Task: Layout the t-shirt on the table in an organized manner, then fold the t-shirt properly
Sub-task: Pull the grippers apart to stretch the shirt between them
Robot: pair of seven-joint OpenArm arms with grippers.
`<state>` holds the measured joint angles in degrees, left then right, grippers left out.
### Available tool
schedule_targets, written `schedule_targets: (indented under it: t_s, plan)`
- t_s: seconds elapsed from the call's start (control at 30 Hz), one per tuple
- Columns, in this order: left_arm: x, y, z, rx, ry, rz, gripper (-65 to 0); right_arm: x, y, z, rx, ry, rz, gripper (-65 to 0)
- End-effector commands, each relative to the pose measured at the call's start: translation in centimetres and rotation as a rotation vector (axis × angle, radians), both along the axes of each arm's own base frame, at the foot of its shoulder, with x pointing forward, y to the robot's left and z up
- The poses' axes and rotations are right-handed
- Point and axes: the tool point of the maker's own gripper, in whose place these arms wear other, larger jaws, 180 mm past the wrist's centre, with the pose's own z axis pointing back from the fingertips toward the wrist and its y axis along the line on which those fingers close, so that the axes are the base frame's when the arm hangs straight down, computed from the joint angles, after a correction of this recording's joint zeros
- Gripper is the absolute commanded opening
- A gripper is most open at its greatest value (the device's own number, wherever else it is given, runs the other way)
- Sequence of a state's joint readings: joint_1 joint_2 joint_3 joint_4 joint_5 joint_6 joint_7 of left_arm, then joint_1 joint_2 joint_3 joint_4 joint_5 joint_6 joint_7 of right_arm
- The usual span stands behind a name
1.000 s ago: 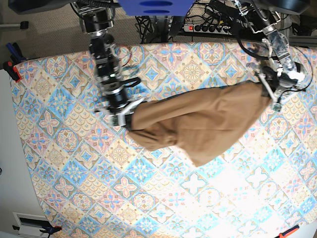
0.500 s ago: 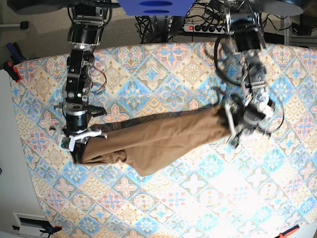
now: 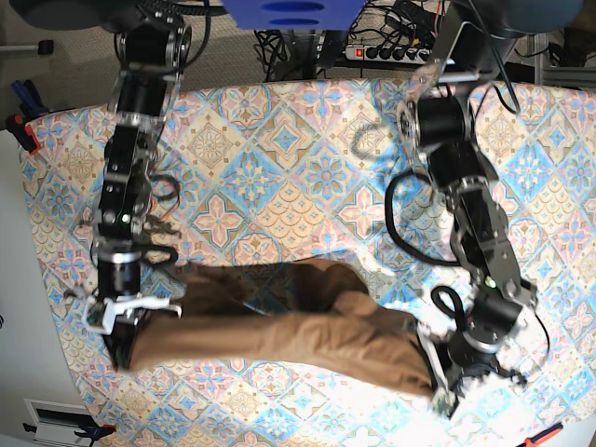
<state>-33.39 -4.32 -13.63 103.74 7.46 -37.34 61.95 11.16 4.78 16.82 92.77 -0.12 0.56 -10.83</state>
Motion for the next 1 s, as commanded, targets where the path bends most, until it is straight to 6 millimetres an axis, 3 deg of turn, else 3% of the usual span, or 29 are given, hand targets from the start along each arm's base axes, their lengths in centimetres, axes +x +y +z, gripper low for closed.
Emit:
schedule_targets:
  t_s: [0.0, 0.1, 0.23, 0.37, 0.57, 0.7, 0.8, 0.97]
  plan:
    - [0.4, 0.0, 3.2, -0.004, -0.091, -0.001, -65.0, -0.1, -0.4, 1.9, -0.012, -0.058, -0.009, -65.0]
    - [-0.3, 0.1, 5.7, 0.012, -0.165, 0.004, -65.0, -0.2, -0.1, 2.3, -0.016, -0.068, -0.001, -65.0]
    - [-1.3, 0.6, 3.5, 0.031, -0.124, 0.010, -65.0, -0.3, -0.2, 2.2, -0.016, -0.067, -0.004, -65.0]
    - [-3.0, 1.7, -1.8, 0.067, 0.002, 0.020, -65.0, -0.5, -0.3, 1.6, -0.015, -0.053, -0.007, -65.0]
    - [-8.9, 3.0, -12.5, 0.110, 0.276, 0.021, -65.0, -3.6, -0.4, -8.5, 0.002, 0.189, -0.007, -65.0]
    - [-13.4, 2.8, -17.9, 0.102, 0.413, 0.004, -65.0, -6.4, -0.8, -13.6, 0.011, 0.319, -0.017, -65.0]
    - [-15.4, 2.2, -19.9, 0.080, 0.439, -0.029, -65.0, -8.3, -0.8, -15.1, 0.006, 0.349, -0.015, -65.0]
    - [-15.9, 1.6, -20.4, 0.057, 0.420, -0.051, -65.0, -8.2, -0.8, -14.4, 0.001, 0.291, -0.013, -65.0]
